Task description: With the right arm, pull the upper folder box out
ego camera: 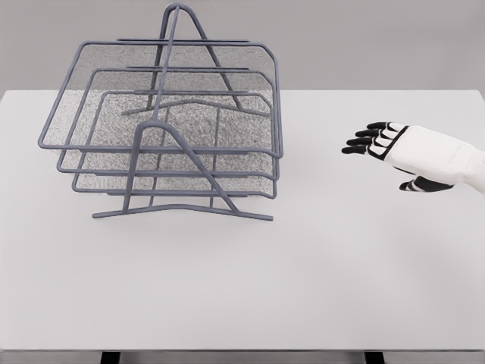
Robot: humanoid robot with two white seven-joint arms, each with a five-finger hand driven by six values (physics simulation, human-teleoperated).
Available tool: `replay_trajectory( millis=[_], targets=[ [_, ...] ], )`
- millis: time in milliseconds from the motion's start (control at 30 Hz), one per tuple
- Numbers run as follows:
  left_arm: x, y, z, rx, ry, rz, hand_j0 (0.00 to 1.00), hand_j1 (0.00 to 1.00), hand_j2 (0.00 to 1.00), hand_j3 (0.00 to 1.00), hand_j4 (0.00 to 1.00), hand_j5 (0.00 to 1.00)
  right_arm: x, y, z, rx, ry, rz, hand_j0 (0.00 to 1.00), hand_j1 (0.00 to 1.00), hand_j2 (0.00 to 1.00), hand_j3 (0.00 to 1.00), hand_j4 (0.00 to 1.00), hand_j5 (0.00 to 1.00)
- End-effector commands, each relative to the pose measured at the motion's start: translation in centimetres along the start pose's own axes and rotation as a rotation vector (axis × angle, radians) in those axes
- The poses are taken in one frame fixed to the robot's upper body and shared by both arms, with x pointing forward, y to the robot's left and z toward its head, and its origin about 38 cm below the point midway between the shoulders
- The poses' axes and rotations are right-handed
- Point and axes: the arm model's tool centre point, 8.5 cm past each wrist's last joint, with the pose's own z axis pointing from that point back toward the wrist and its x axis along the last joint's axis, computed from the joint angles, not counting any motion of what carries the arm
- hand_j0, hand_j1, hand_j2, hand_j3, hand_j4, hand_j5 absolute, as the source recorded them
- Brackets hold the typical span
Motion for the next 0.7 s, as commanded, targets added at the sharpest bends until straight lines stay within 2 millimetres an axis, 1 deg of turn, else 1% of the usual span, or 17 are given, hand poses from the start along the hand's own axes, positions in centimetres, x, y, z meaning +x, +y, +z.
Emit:
replay_trajectory(
  millis=[0, 33, 67, 100, 133, 167, 233, 267, 300, 333, 400, 433, 533, 567, 600, 667],
  targets=[
    [0.0, 0.0, 0.0, 0.0, 0.0, 0.001, 1.0, 1.0, 1.0, 1.0, 1.0, 1.0, -0.5, 0.4, 0.1, 0.003, 0.01, -0.024, 1.0, 1.0, 1.0, 1.0, 1.0, 1.0],
    [0.0, 0.0, 0.0, 0.0, 0.0, 0.001, 1.0, 1.0, 1.0, 1.0, 1.0, 1.0, -1.3, -0.8, -0.1, -0.014, 0.022, -0.008, 1.0, 1.0, 1.0, 1.0, 1.0, 1.0],
    [0.0, 0.0, 0.0, 0.0, 0.0, 0.001, 1.0, 1.0, 1.0, 1.0, 1.0, 1.0, -2.0, -2.5, -0.7, -0.04, 0.016, 0.008, 1.0, 1.0, 1.0, 1.0, 1.0, 1.0],
    [0.0, 0.0, 0.0, 0.0, 0.0, 0.001, 1.0, 1.0, 1.0, 1.0, 1.0, 1.0, -2.4, -2.8, -2.7, -0.026, -0.035, -0.031, 1.0, 1.0, 1.0, 1.0, 1.0, 1.0],
    [0.0, 0.0, 0.0, 0.0, 0.0, 0.001, 1.0, 1.0, 1.0, 1.0, 1.0, 1.0, -1.7, -4.1, -4.5, -0.01, -0.083, 0.009, 1.0, 1.0, 1.0, 1.0, 1.0, 1.0],
    [0.0, 0.0, 0.0, 0.0, 0.0, 0.001, 1.0, 1.0, 1.0, 1.0, 1.0, 1.0, -1.1, -4.7, -6.5, -0.026, -0.123, 0.007, 1.0, 1.0, 1.0, 1.0, 1.0, 1.0],
    [0.0, 0.0, 0.0, 0.0, 0.0, 0.001, 1.0, 1.0, 1.0, 1.0, 1.0, 1.0, -0.5, -5.8, -9.0, -0.01, -0.17, 0.03, 1.0, 1.0, 1.0, 1.0, 1.0, 1.0],
    [0.0, 0.0, 0.0, 0.0, 0.0, 0.001, 1.0, 1.0, 1.0, 1.0, 1.0, 1.0, -0.1, -6.0, -10.4, -0.012, -0.193, 0.024, 1.0, 1.0, 1.0, 1.0, 1.0, 1.0],
    [0.0, 0.0, 0.0, 0.0, 0.0, 0.001, 1.0, 1.0, 1.0, 1.0, 1.0, 1.0, 0.1, -6.4, -11.1, -0.007, -0.206, 0.033, 1.0, 1.0, 1.0, 1.0, 1.0, 1.0],
    [0.0, 0.0, 0.0, 0.0, 0.0, 0.001, 1.0, 1.0, 1.0, 1.0, 1.0, 1.0, 0.5, -6.5, -11.7, 0.002, -0.221, 0.04, 1.0, 1.0, 1.0, 1.0, 1.0, 1.0],
    [0.0, 0.0, 0.0, 0.0, 0.0, 0.001, 1.0, 1.0, 1.0, 1.0, 1.0, 1.0, 1.2, -7.4, -13.0, -0.004, -0.25, 0.056, 1.0, 1.0, 1.0, 1.0, 1.0, 1.0],
    [0.0, 0.0, 0.0, 0.0, 0.0, 0.001, 1.0, 1.0, 1.0, 1.0, 1.0, 1.0, 1.1, -7.8, -13.1, -0.008, -0.246, 0.059, 1.0, 1.0, 1.0, 1.0, 1.0, 1.0],
    [0.0, 0.0, 0.0, 0.0, 0.0, 0.001, 1.0, 1.0, 1.0, 1.0, 1.0, 1.0, 1.6, -8.3, -13.8, -0.021, -0.265, 0.064, 1.0, 1.0, 1.0, 1.0, 1.0, 1.0],
    [0.0, 0.0, 0.0, 0.0, 0.0, 0.001, 1.0, 1.0, 1.0, 1.0, 1.0, 1.0, 1.7, -8.3, -13.9, -0.019, -0.267, 0.066, 1.0, 1.0, 1.0, 1.0, 1.0, 1.0],
    [0.0, 0.0, 0.0, 0.0, 0.0, 0.001, 1.0, 1.0, 1.0, 1.0, 1.0, 1.0, 2.0, -8.0, -14.5, -0.014, -0.279, 0.06, 1.0, 1.0, 1.0, 1.0, 1.0, 1.0],
    [0.0, 0.0, 0.0, 0.0, 0.0, 0.001, 1.0, 1.0, 1.0, 1.0, 1.0, 1.0, 2.0, -6.9, -14.5, 0.011, -0.278, 0.048, 1.0, 1.0, 1.0, 1.0, 1.0, 1.0]
  ],
)
